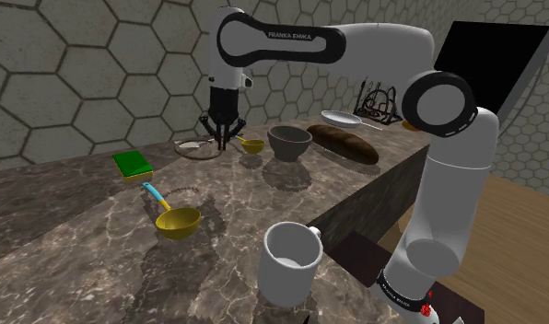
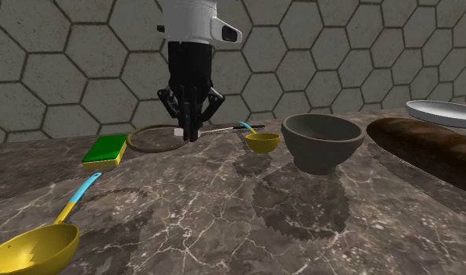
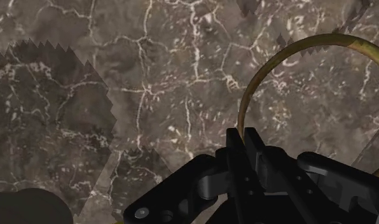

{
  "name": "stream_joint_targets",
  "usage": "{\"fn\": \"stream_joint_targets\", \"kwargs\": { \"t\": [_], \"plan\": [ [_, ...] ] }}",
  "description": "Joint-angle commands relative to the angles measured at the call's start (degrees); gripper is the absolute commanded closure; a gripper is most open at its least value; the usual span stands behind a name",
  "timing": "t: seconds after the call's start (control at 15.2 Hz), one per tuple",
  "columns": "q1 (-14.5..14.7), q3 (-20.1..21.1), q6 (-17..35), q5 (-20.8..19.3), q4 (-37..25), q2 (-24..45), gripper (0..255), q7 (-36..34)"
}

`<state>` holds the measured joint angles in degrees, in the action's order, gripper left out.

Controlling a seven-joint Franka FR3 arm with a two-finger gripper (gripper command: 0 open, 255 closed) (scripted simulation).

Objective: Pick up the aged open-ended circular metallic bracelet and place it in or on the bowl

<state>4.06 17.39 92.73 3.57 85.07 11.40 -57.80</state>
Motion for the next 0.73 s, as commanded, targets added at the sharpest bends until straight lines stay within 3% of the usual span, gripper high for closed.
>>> {"fn": "stream_joint_targets", "kwargs": {
  "t": [0.0, 0.66],
  "plan": [
    [0.0, 0.0, -1.7, 0.0, -1.9, 0.2, 255, -0.2],
    [0.7, 0.2, -10.5, -0.8, -13.2, 2.8, 255, -1.4]
  ]
}}
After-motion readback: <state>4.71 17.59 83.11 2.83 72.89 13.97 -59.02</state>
